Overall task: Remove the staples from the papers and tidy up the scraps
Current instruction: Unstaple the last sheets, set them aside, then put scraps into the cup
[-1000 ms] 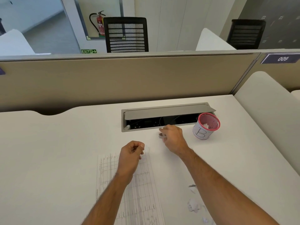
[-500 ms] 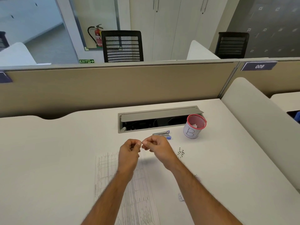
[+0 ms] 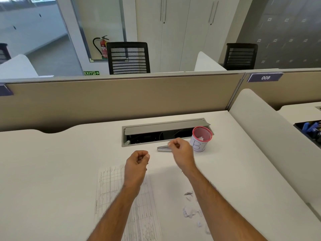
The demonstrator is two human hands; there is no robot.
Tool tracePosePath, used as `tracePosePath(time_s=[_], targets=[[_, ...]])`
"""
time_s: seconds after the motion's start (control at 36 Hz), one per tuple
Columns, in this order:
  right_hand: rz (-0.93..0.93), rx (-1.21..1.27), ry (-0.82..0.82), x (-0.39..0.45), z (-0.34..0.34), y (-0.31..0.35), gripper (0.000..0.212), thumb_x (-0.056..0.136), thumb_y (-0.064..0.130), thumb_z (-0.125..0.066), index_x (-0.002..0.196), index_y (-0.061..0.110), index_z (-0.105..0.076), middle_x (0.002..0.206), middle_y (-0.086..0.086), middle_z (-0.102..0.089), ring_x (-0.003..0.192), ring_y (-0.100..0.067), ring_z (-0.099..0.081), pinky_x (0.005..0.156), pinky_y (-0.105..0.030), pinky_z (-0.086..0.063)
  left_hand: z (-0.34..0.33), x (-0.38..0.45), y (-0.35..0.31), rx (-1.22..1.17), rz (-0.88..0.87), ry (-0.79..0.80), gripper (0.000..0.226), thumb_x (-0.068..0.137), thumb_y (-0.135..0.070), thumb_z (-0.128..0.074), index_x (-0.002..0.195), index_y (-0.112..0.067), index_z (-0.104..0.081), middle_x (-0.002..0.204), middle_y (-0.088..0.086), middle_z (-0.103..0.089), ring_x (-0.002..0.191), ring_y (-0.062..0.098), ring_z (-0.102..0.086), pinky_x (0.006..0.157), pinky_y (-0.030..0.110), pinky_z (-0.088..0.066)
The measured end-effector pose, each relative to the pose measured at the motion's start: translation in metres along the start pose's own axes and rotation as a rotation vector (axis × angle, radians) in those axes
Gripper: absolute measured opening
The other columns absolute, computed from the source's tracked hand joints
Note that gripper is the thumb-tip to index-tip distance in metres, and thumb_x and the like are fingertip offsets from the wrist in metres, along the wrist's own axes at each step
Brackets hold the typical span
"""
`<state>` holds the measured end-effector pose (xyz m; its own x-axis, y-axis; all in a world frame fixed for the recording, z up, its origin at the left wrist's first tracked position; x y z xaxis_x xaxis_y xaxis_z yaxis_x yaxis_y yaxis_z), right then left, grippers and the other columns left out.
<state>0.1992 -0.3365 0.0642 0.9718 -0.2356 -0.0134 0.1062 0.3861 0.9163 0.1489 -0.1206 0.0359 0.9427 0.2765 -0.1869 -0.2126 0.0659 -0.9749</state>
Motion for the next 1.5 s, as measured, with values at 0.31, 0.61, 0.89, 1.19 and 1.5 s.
tracePosePath(time_s=[0.31, 0.61, 0.89, 1.19, 1.5], targets=[[-0.06, -0.246, -0.308, 0.062, 0.087, -0.017, 0.023, 0.099, 0.012, -0.054, 0.092, 0.005, -0.075, 0.09, -0.01, -0.072, 0.074, -0.021, -0.057, 0.059, -0.022, -0.039, -0.033, 0.014, 0.006, 0.034, 0.018, 0.046, 0.012, 0.101, -0.013, -0.062, 0.101, -0.022, -0.07, 0.098, -0.002, -0.073, 0.093, 0.015, -0.067, 0.07, 0.022, -0.053], [-0.118, -0.802, -0.341, 0.098, 0.11, -0.026, 0.024, 0.098, 0.018, -0.057, 0.113, 0.004, -0.069, 0.111, -0.015, -0.069, 0.11, -0.032, -0.052, 0.084, -0.04, -0.043, -0.058, 0.035, 0.008, 0.07, 0.017, 0.057, 0.013, 0.101, -0.016, -0.062, 0.097, -0.027, -0.068, 0.096, -0.005, -0.071, 0.092, 0.014, -0.065, 0.073, 0.022, -0.055], [-0.203, -0.964, -0.329, 0.104, 0.127, -0.04, 0.019, 0.094, 0.021, -0.062, 0.104, 0.007, -0.069, 0.106, -0.012, -0.068, 0.109, -0.03, -0.052, 0.085, -0.042, -0.042, -0.055, 0.039, 0.025, 0.095, 0.064, 0.025, 0.011, 0.101, -0.015, -0.062, 0.106, -0.02, -0.071, 0.101, -0.005, -0.072, 0.1, 0.016, -0.067, 0.094, 0.037, -0.059], [-0.059, -0.869, -0.413, 0.083, 0.118, -0.016, 0.025, 0.094, 0.016, -0.061, 0.111, -0.001, -0.07, 0.107, -0.019, -0.069, 0.105, -0.035, -0.054, 0.081, -0.041, -0.044, -0.028, 0.035, 0.026, 0.129, 0.081, -0.033, 0.015, 0.101, -0.012, -0.061, 0.112, -0.016, -0.07, 0.107, -0.001, -0.071, 0.103, 0.018, -0.066, 0.096, 0.039, -0.059], [0.157, -0.716, -0.231, 0.009, 0.011, 0.018, 0.015, 0.094, 0.013, -0.06, 0.091, 0.01, -0.074, 0.088, -0.01, -0.066, 0.092, -0.029, -0.053, 0.07, -0.038, -0.044, 0.026, 0.01, 0.035, 0.206, 0.092, -0.084, 0.015, 0.099, -0.009, -0.061, 0.11, -0.016, -0.068, 0.109, -0.001, -0.07, 0.102, 0.015, -0.065, 0.073, 0.015, -0.048]])
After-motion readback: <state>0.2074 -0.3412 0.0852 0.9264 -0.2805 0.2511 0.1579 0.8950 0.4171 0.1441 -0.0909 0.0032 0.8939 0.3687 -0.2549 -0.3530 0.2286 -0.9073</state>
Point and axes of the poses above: each hand's wrist, its own x-axis towards the middle knuckle, its own z-axis out of the back of the hand, y = z × x, the point moved 10 cm from there along x, towards the middle knuckle
